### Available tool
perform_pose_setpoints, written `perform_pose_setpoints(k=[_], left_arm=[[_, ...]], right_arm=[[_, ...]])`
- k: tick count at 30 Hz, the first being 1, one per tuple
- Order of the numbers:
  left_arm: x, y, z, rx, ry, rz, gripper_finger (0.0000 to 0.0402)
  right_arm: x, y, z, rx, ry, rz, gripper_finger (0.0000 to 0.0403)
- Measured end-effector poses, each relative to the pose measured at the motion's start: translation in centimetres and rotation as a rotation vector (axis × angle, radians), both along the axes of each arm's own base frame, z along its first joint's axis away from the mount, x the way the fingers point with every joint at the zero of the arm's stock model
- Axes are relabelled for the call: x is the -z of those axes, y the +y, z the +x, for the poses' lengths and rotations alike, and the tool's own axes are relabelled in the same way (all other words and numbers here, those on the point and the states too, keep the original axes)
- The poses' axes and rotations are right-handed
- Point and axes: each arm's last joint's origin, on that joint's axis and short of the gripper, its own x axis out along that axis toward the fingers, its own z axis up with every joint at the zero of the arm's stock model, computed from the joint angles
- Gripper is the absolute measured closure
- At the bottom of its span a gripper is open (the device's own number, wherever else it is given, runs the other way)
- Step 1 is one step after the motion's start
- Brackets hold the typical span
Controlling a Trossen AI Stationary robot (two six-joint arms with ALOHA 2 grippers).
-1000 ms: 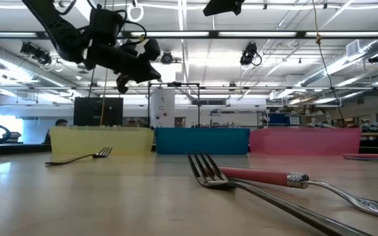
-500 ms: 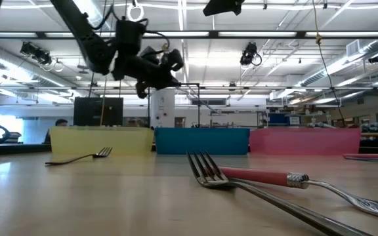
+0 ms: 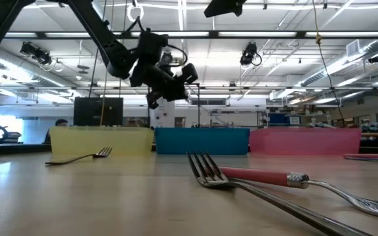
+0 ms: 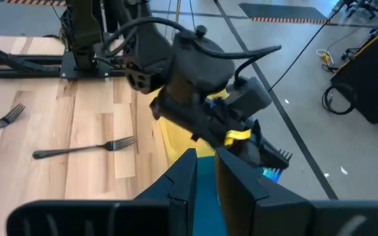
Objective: Sort silverware by color (type)
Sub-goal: Put the top left blue fork into the blue bin
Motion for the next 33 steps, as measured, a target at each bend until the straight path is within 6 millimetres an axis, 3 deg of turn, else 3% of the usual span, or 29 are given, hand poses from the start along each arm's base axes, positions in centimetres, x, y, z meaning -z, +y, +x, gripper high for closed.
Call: perform_pose_setpoints(k=[7, 23, 33], left_arm=[[2.1, 0.7, 0.1, -0.017, -0.021, -0.082, 0.0392], [2.8, 0.5, 0.0, 0.013, 0.108, -0.092, 0.0389], [3.0, 0.9, -0.4, -0.010, 0.087, -0.133, 0.0388]], right_arm=[[0.2, 0.0, -0.1, 0.001, 0.021, 0.007, 0.0339], [0.3, 0.0, -0.1, 0.013, 0.021, 0.030, 0.0339], [0.3, 0.0, -0.1, 0.012, 0.021, 0.029, 0.0339]])
